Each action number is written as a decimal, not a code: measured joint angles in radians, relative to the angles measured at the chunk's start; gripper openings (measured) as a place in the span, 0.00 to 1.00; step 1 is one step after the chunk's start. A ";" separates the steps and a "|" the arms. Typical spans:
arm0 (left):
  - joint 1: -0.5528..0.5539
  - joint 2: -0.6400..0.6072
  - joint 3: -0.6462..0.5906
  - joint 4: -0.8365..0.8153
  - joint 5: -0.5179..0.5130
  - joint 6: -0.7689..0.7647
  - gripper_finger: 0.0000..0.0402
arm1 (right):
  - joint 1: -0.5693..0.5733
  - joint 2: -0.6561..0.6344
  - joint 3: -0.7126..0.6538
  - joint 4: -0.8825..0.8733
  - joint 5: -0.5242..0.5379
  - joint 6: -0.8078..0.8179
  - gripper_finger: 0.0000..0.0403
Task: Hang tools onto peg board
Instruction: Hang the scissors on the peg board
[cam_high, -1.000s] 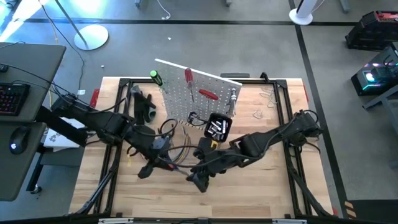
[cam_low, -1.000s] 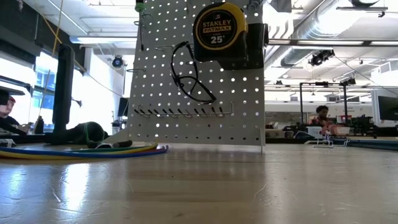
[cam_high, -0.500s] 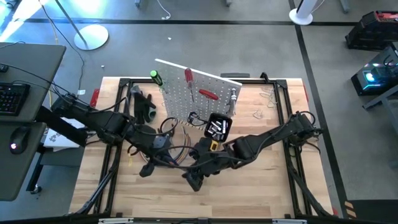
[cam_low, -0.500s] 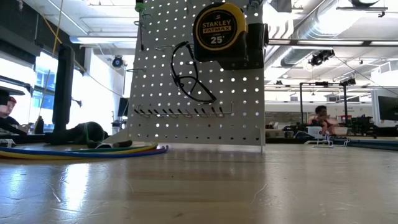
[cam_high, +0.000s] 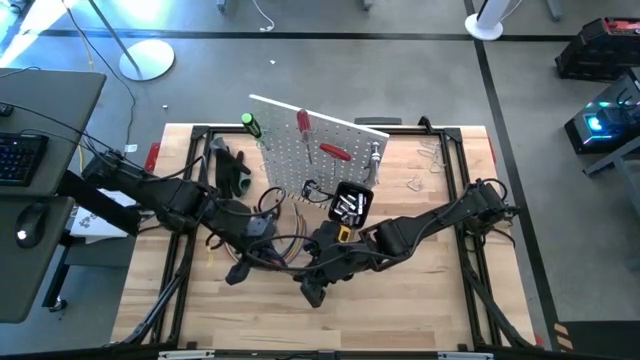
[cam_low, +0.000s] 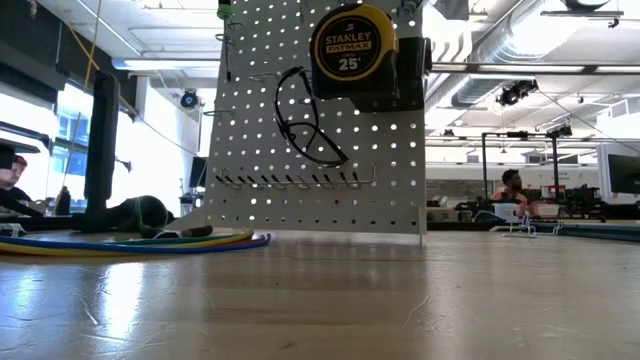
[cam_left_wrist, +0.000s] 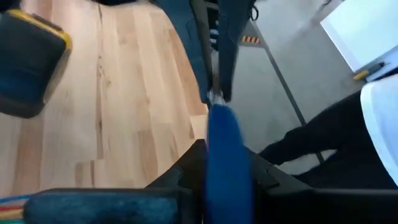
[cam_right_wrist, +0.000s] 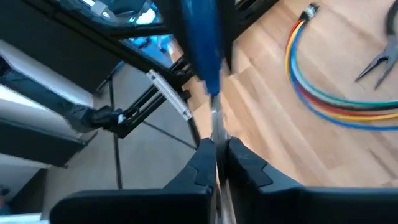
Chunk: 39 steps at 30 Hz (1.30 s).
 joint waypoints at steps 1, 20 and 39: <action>0.001 0.000 0.000 0.014 -0.008 0.000 0.15 | 0.000 0.000 0.000 0.000 -0.007 0.002 0.02; 0.066 -0.090 0.002 -0.034 -0.045 -0.051 0.22 | 0.002 -0.001 0.000 -0.035 0.014 0.001 0.00; -0.057 -0.450 -0.002 -0.160 -0.420 -0.406 0.35 | 0.016 -0.042 0.000 -0.087 0.163 -0.040 0.00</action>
